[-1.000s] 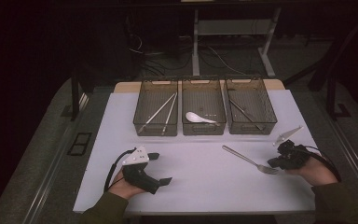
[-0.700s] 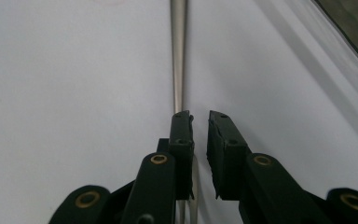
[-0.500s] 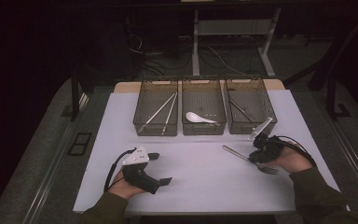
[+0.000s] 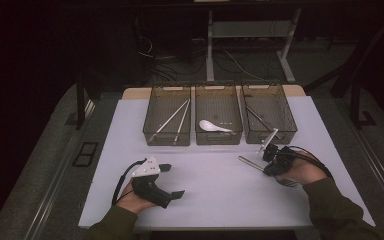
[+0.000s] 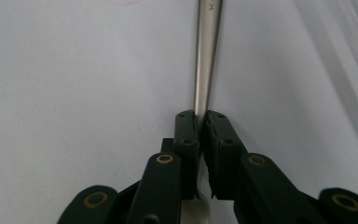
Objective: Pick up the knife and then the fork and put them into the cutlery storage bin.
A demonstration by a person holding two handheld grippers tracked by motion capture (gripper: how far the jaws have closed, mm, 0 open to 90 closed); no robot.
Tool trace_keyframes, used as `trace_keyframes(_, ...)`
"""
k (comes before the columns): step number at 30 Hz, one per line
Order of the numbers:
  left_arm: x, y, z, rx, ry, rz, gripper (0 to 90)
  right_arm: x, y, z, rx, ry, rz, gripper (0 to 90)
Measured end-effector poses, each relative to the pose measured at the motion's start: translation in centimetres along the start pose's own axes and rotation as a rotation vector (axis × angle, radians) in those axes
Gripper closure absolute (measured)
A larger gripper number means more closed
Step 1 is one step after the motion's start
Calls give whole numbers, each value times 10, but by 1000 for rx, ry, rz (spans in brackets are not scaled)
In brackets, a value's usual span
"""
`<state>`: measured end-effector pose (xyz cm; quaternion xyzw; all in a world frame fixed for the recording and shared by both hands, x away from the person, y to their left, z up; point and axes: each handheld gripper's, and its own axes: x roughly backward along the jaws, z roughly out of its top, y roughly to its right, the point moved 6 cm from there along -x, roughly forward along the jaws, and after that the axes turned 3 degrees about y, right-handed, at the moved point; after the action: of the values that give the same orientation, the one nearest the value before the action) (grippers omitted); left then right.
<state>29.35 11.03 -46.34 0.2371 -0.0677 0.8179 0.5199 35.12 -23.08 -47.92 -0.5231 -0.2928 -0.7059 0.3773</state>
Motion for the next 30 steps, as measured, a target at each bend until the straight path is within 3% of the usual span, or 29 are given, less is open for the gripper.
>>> trace_keyframes(3, 0, 0, 0, 0, 1, -1, 0, 0, 2, -1, 7, 1, -13, 837)
trace_keyframes(7, 0, 0, 0, 2, 3, -3, 0, 2, 4, -4, -16, 40, 17, 837)
trace_keyframes(14, 0, -1, 0, 6, 7, -2, 0, 22, 13, -8, -100, 192, 55, 837)
trace_keyframes(24, 0, -1, 1, 7, 7, -2, 0, 53, 27, -16, -183, 376, 66, 837)
trace_keyframes(30, 0, -1, 1, 16, 8, 0, 0, 76, 42, -14, -226, 484, 31, 837)
